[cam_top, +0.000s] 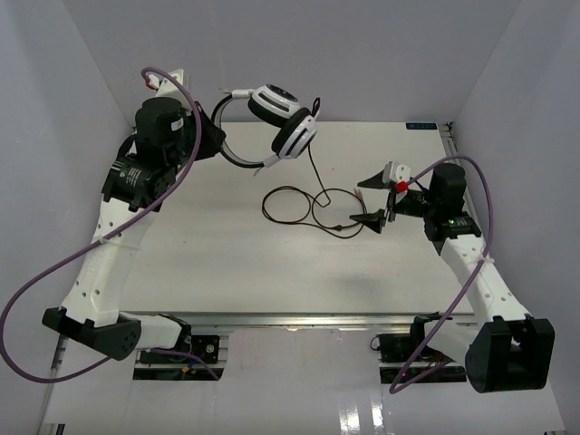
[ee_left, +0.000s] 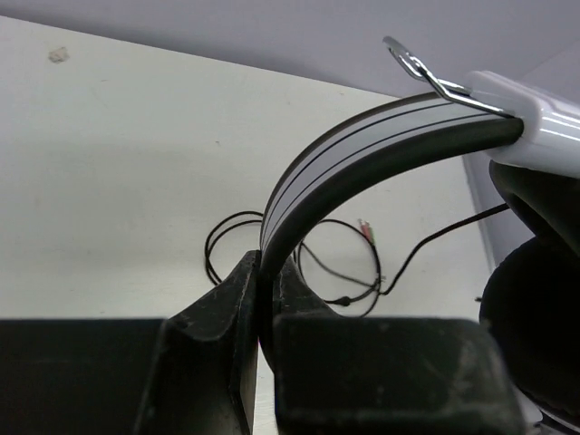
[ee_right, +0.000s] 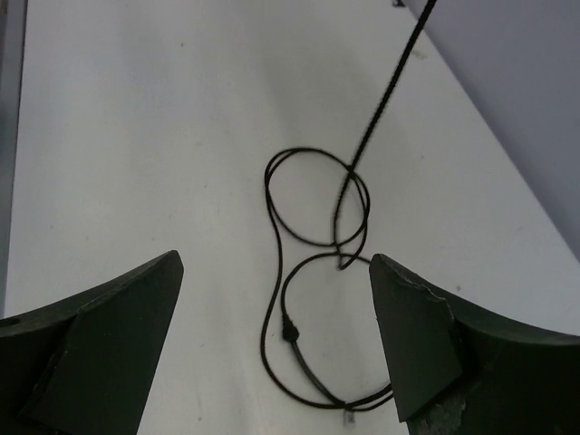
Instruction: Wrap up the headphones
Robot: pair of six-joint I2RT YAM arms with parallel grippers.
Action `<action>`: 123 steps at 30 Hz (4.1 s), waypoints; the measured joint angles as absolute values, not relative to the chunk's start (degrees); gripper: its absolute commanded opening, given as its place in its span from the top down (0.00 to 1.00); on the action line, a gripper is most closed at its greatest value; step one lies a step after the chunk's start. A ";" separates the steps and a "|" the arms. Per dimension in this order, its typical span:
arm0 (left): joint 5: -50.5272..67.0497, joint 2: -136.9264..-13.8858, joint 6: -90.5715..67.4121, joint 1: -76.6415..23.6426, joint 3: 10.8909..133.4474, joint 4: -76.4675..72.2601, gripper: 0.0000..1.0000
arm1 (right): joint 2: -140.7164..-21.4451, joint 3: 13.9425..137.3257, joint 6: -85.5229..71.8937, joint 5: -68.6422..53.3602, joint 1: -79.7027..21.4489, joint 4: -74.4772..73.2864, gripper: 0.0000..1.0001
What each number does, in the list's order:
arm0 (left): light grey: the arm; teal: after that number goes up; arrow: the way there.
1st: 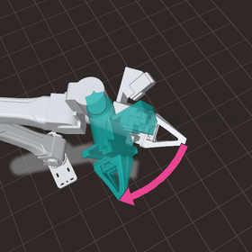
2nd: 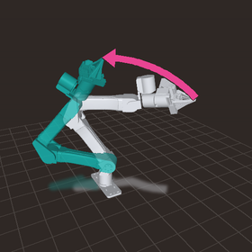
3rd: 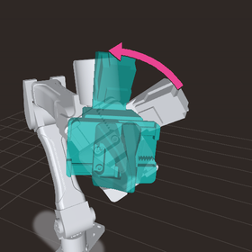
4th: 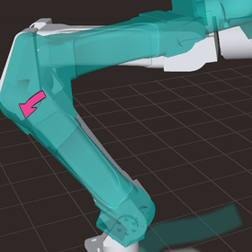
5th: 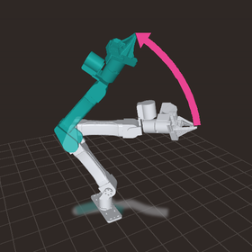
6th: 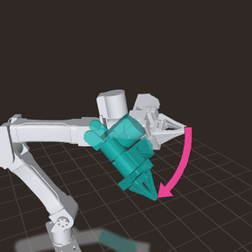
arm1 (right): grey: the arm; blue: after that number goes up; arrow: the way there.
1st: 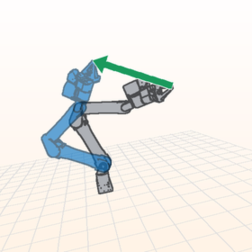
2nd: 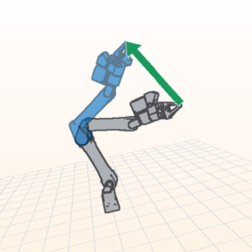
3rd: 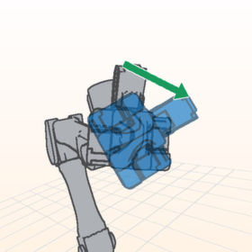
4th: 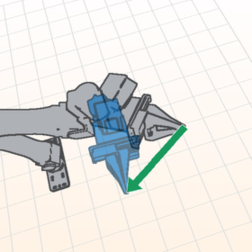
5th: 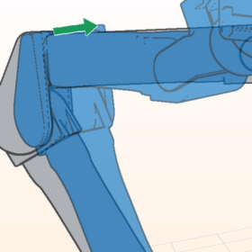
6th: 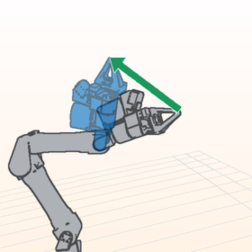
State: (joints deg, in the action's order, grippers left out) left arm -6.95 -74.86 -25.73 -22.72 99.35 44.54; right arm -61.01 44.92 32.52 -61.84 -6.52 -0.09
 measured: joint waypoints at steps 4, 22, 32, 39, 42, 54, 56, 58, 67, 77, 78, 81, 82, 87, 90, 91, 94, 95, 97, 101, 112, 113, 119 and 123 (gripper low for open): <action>-2.72 -76.43 -28.65 -22.68 103.32 47.28 1.00 | -65.69 51.99 27.83 -64.39 -8.71 5.59 0.10; 4.44 -76.35 -33.87 -22.83 109.92 54.43 1.00 | -73.51 57.89 30.42 -54.05 -25.11 6.13 0.09; 1.59 -72.38 -32.92 -22.83 108.81 55.78 1.00 | -70.95 63.73 45.59 -60.24 -25.58 -12.00 0.06; 1.51 -72.20 -32.80 -22.83 108.14 55.86 1.00 | -70.14 60.24 33.22 -47.22 -25.65 -4.41 0.07; 2.14 -72.20 -32.97 -22.83 108.14 55.66 1.00 | -71.38 59.87 28.65 -43.63 -25.63 0.09 0.07; 8.03 -72.18 -36.72 -22.83 108.24 54.39 1.00 | -85.00 59.27 17.53 -48.35 -25.69 12.48 0.16; 8.73 -72.21 -37.76 -22.83 108.65 53.77 1.00 | -85.10 57.39 16.47 -50.72 -25.69 14.99 0.19; 9.51 -72.28 -38.85 -22.83 109.51 53.19 1.00 | -85.01 54.99 15.52 -52.87 -25.69 17.85 0.22; 11.47 -72.62 -42.07 -22.83 113.79 47.80 1.00 | -84.47 48.97 9.25 -61.25 -25.69 27.44 0.58; 10.94 -73.37 -42.09 -22.83 112.92 46.07 1.00 | -80.84 49.03 8.73 -59.66 -25.69 27.77 0.21; 10.95 -73.44 -42.09 -22.83 112.92 45.99 1.00 | -80.30 49.09 9.43 -58.82 -25.69 27.17 0.16; 10.98 -73.49 -42.10 -22.83 112.90 45.83 1.00 | -79.43 49.47 11.64 -57.48 -25.69 25.47 0.04; 11.00 -73.49 -42.17 -22.83 112.90 45.81 1.00 | -79.45 49.90 12.43 -57.22 -25.71 24.68 0.02; 11.32 -73.46 -42.28 -22.83 112.41 45.49 1.00 | -81.68 54.25 14.45 -55.61 -26.11 22.54 0.01; 11.51 -73.43 -42.49 -22.83 111.40 45.01 1.00 | -85.19 59.28 13.92 -54.71 -26.50 22.26 0.09; 11.59 -73.43 -42.56 -22.83 110.95 44.85 1.00 | -86.25 60.75 13.51 -54.24 -26.66 22.26 0.13; 11.68 -73.45 -42.75 -22.83 109.87 44.72 1.00 | -89.17 64.69 11.44 -53.98 -26.99 22.45 0.36; 11.68 -73.45 -42.78 -22.83 109.62 44.73 1.00 | -89.79 65.38 10.81 -53.98 -27.09 22.56 0.50; 11.64 -73.45 -42.89 -22.83 109.39 44.75 1.00 | -90.23 65.69 9.73 -54.25 -27.26 22.59 0.81; 11.28 -73.45 -42.94 -22.83 109.11 44.08 1.00 | -89.04 63.21 9.15 -54.78 -27.53 22.69 0.92; -8.13 -78.62 -38.75 -22.97 106.38 37.91 1.00 | -68.17 54.41 29.64 -31.12 -27.85 0.28 0.92; -10.67 -79.63 -37.65 -22.94 105.58 37.21 1.00 | -66.37 54.61 32.90 -26.59 -27.90 -2.00 0.92; -18.64 -85.14 -30.77 -22.48 94.68 34.68 1.00 | -59.59 55.15 46.45 -10.16 -27.84 -10.91 0.92; -19.29 -87.75 -27.15 -22.46 88.08 35.99 1.00 | -61.34 59.59 52.85 -7.17 -29.33 -16.18 0.92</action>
State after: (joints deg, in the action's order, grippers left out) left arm -19.29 -87.75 -27.15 -22.46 88.08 35.99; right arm -61.34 59.59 52.85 -7.17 -29.33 -16.18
